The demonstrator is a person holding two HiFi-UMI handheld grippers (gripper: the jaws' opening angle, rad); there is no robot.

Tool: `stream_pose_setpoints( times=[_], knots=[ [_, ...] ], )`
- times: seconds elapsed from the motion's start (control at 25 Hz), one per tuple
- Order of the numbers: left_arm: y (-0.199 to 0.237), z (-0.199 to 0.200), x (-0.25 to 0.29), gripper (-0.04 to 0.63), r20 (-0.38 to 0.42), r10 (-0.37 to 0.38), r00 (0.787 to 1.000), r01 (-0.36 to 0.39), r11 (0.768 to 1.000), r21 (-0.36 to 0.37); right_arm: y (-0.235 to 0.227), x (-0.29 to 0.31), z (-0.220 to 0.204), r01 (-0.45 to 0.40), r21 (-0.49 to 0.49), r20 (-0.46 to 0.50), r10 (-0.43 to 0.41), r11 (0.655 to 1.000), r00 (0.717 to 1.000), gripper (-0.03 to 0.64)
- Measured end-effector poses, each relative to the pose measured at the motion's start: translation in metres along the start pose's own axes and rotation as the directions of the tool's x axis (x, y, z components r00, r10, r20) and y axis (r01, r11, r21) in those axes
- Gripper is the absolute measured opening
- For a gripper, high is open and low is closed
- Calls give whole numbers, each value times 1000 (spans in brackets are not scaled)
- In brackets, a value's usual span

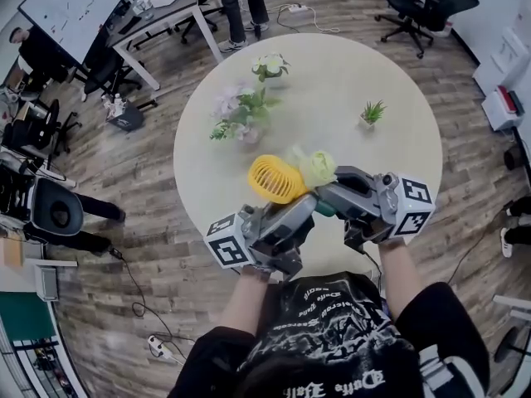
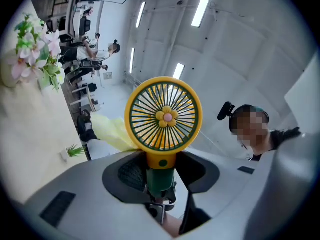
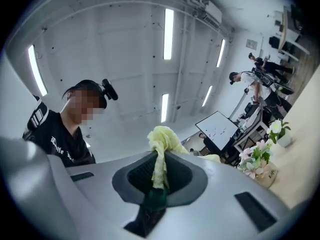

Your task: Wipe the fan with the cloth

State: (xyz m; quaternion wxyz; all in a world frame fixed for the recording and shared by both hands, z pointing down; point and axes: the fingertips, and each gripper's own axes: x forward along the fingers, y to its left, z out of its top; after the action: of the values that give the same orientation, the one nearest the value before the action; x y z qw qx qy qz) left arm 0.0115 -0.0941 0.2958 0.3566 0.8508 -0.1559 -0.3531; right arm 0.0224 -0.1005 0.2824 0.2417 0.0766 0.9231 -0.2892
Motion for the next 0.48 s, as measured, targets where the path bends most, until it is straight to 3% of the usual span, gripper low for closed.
stream_pose_setpoints(
  times=[0.2,0.48],
  knots=[
    [1,3,-8,195,81,10,997,-14,999,39,-7,-10,-5,67,51,111,-72,996,991,40],
    [-1,20,-15,196,239,-19,971,24,1000,-19,-4,-12,-4,117,38,191,-122,992,974,40]
  ],
)
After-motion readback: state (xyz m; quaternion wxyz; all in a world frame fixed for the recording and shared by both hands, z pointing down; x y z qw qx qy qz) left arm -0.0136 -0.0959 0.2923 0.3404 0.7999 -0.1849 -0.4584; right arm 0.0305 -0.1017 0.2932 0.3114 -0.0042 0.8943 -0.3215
